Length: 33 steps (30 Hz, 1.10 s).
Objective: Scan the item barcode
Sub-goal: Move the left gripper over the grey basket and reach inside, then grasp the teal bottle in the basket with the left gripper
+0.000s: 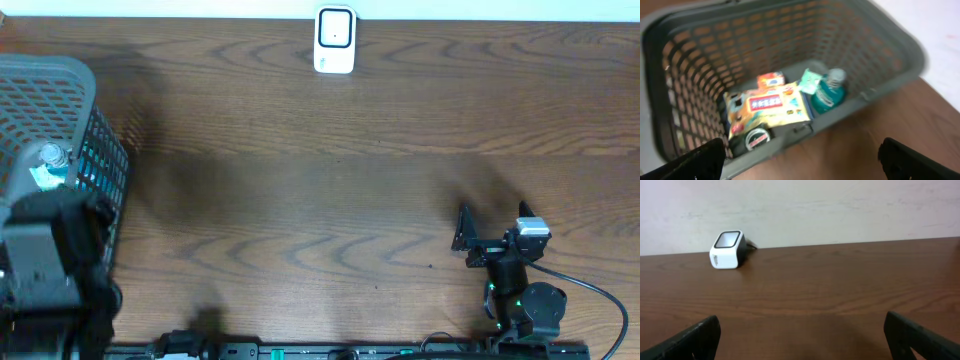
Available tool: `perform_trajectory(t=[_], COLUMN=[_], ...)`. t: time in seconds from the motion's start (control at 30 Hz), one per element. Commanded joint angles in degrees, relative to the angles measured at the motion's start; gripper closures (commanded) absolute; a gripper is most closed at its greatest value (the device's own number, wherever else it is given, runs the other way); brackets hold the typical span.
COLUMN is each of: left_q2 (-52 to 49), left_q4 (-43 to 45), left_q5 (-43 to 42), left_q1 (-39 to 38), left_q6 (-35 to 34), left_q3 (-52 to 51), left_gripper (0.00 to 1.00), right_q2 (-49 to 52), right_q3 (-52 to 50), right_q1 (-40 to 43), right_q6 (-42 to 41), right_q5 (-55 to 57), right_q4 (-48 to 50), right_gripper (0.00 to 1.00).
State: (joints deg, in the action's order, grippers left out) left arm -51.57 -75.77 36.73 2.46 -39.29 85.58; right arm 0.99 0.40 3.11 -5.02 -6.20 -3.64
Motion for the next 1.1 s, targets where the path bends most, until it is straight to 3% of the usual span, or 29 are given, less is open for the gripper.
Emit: perform_trajectory(t=[0.0, 0.07, 0.13, 0.23, 0.4, 0.63, 0.83, 1.07], left_q2=[-5.3, -8.9, -15.3, -22.3, -28.9, -31.9, -31.9, -32.3], left_q4=[0.4, 0.4, 1.5, 1.4, 1.4, 5.0, 10.4, 14.5], left_q5=[-4.8, -11.4, -25.4, -37.8, -47.9, -49.5, -58.7, -60.5], left_q1=[9.1, 15.9, 27.5, 38.1, 48.4, 50.4, 50.4, 46.5], left_q6=[-4.3, -3.2, 3.8, 8.4, 9.3, 9.2, 8.9, 8.9], left_q3=[1.4, 3.3, 7.1, 10.7, 11.6, 11.6, 11.6, 11.6], left_gripper=[0.02, 0.02, 0.02, 0.02, 0.02, 0.02, 0.02, 0.02], right_q2=[-0.2, -0.2, -0.2, -0.2, -0.2, -0.2, -0.2, -0.2], right_q3=[-0.1, -0.1, -0.1, -0.1, -0.1, -0.1, -0.1, -0.1], right_q1=[-0.5, -0.5, -0.5, -0.5, -0.5, -0.5, -0.5, -0.5], right_q6=[-0.5, -0.5, -0.5, -0.5, -0.5, -0.5, -0.5, -0.5], right_q5=[-0.1, -0.1, -0.1, -0.1, -0.1, -0.1, -0.1, -0.1], right_q4=[-0.2, -0.2, -0.2, -0.2, -0.2, -0.2, -0.2, -0.2], right_gripper=[0.01, 0.01, 0.01, 0.01, 0.01, 0.01, 0.01, 0.01])
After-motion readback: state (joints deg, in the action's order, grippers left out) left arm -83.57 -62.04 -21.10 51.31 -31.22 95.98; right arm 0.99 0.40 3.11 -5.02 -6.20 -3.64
